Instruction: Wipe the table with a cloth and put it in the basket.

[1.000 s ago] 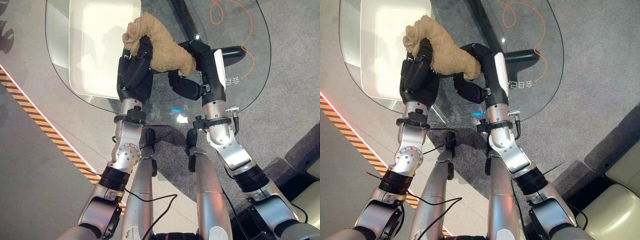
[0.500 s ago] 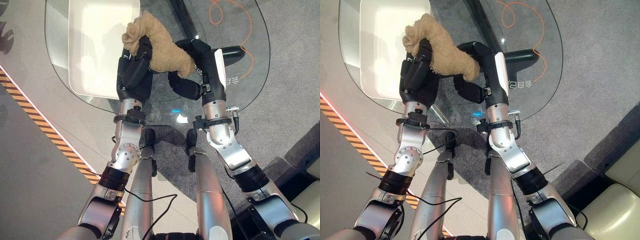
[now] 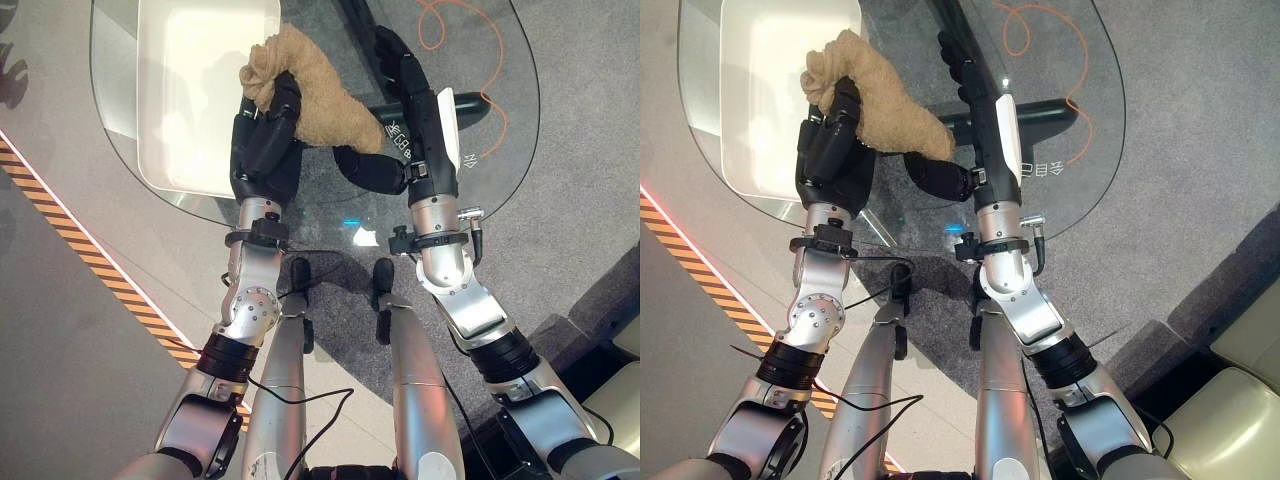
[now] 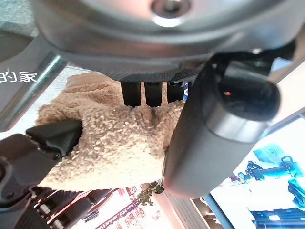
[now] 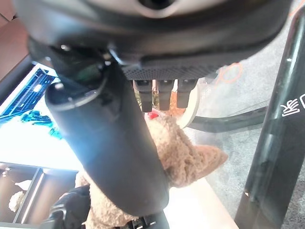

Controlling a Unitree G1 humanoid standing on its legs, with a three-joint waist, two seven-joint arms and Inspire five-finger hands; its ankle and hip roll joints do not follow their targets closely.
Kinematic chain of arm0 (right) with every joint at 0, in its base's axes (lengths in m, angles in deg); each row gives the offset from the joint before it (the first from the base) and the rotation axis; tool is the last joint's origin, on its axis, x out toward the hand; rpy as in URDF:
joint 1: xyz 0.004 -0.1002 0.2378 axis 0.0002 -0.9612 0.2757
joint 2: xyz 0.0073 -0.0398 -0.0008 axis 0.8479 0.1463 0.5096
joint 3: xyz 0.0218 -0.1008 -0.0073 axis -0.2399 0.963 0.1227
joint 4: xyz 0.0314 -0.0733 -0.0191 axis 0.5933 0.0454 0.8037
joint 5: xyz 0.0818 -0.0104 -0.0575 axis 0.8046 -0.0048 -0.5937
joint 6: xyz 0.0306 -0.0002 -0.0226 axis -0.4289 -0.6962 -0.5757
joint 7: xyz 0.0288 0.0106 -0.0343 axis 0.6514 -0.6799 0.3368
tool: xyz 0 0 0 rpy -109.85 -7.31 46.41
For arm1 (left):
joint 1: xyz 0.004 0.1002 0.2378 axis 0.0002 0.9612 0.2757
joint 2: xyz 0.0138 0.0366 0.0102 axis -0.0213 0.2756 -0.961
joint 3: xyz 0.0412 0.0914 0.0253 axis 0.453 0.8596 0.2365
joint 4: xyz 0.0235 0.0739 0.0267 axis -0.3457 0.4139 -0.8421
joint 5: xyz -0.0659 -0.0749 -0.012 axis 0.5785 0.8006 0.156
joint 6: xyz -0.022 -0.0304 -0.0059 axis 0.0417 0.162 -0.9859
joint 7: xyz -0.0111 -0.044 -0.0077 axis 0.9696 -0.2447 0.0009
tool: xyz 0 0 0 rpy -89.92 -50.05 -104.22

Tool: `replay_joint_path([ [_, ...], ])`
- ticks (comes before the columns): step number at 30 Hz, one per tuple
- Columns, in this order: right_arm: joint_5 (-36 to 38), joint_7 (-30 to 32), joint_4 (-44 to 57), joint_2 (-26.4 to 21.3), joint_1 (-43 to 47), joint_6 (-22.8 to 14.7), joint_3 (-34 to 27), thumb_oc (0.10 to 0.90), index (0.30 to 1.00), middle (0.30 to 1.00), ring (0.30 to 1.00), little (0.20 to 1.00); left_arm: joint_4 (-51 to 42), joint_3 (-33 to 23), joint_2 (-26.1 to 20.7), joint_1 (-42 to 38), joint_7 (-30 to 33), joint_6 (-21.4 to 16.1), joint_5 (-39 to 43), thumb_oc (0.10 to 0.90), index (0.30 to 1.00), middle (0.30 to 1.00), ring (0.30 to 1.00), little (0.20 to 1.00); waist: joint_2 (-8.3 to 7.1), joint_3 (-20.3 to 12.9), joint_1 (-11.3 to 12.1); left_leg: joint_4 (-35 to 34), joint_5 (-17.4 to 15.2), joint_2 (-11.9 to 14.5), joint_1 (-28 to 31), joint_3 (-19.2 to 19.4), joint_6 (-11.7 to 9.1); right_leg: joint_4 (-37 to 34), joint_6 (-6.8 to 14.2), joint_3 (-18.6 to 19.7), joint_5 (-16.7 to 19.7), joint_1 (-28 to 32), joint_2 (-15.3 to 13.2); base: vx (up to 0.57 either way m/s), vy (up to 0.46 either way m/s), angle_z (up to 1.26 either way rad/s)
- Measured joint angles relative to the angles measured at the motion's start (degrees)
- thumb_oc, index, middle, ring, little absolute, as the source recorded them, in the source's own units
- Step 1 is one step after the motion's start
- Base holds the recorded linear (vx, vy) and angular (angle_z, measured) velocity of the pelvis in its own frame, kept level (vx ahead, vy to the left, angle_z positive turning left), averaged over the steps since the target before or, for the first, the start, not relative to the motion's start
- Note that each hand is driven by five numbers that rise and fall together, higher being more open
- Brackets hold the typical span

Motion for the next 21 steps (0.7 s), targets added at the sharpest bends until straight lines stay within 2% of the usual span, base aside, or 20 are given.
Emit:
replay_joint_path([
  [5, 0.00, 0.00, 0.00, 0.08, 0.17, -0.47, 0.00, 0.800, 0.900, 0.900, 0.900, 0.900, 0.00, 0.00, -0.01, 0.00, 0.87, -2.44, -2.55, 0.100, 0.300, 0.300, 0.300, 0.200, 0.00, 0.00, 0.04, 0.09, 0.00, 0.00, 0.03, 0.00, 0.00, 0.07, 0.00, 0.01, 0.00, 0.05, 0.00, 0.00, 0.000, 0.00],
  [16, 0.00, 0.00, 0.00, 0.84, 0.21, -0.48, 0.09, 0.800, 0.900, 0.900, 0.900, 0.900, 0.01, -0.71, -0.02, -0.05, 9.15, -7.69, -9.15, 0.100, 0.300, 0.300, 0.300, 0.200, 0.00, 0.00, 0.10, 0.27, -0.02, 0.00, 0.08, 0.00, 0.03, 0.38, -0.03, 0.04, 0.02, 0.01, 0.00, 0.00, 0.000, 0.00],
  [21, 0.00, 0.12, 0.00, 0.80, 0.27, -0.48, 0.06, 0.800, 0.900, 0.900, 0.900, 0.900, 0.04, -1.54, -0.04, -0.13, 13.01, -8.68, -12.80, 0.100, 0.300, 0.300, 0.300, 0.200, 0.00, 0.00, 0.12, 0.27, -0.03, 0.00, 0.08, 0.00, 0.04, 0.41, -0.03, 0.06, 0.01, 0.00, 0.00, 0.00, 0.000, 0.00],
])
